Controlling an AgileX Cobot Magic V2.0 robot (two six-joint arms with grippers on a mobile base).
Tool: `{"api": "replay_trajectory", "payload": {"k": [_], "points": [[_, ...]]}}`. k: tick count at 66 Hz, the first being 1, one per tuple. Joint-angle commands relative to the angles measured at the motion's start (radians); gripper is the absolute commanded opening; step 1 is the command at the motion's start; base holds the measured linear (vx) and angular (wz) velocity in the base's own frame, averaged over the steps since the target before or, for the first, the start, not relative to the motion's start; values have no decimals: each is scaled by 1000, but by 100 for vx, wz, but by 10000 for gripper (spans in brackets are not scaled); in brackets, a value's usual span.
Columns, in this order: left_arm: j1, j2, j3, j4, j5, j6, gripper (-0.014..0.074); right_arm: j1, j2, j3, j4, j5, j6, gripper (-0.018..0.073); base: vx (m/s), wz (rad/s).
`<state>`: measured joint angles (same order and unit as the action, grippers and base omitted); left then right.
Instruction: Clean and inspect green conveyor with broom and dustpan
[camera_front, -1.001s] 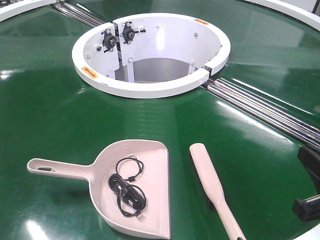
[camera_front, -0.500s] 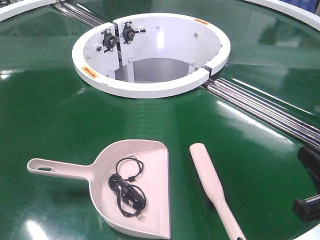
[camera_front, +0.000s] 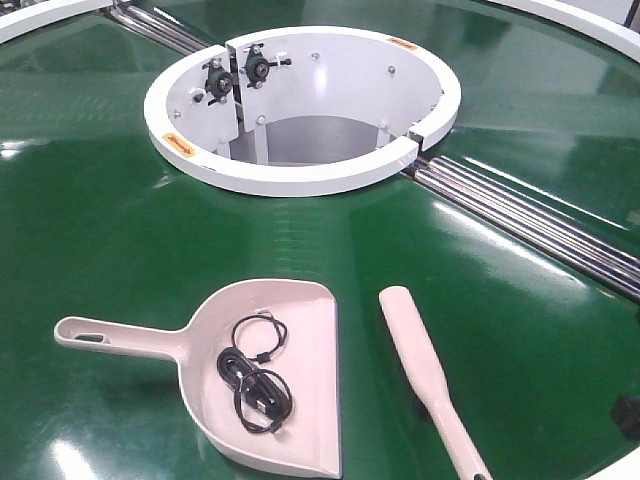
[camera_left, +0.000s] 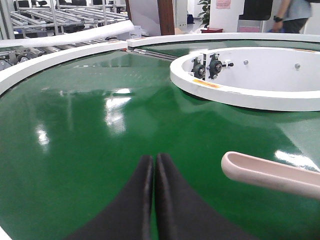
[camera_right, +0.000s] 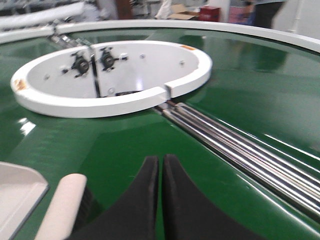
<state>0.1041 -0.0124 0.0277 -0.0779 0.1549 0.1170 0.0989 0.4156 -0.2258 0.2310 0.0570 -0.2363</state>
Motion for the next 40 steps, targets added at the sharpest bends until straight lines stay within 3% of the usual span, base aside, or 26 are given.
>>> {"api": "replay_trajectory", "payload": {"k": [1,8,16,26,40], "points": [[2,-15,23,-2,-81,-11,-23,-53,-65,26,-1,-84,23,-6,0,0],[2,-15,23,-2,-81,-11,-23,-95,-172,102,-16,-84,22,-6,0,0],[2,-15,23,-2,-81,-11,-23,-91,-292,183,-92,-81,30,-6,0,0],[2,-15,23,-2,-81,-11,-23,-91,-432,270,-102,-57,49,-6,0,0],[2,-15,23,-2,-81,-11,-23,-91,-434,268,-106,-24,47,-6,0,0]]}}
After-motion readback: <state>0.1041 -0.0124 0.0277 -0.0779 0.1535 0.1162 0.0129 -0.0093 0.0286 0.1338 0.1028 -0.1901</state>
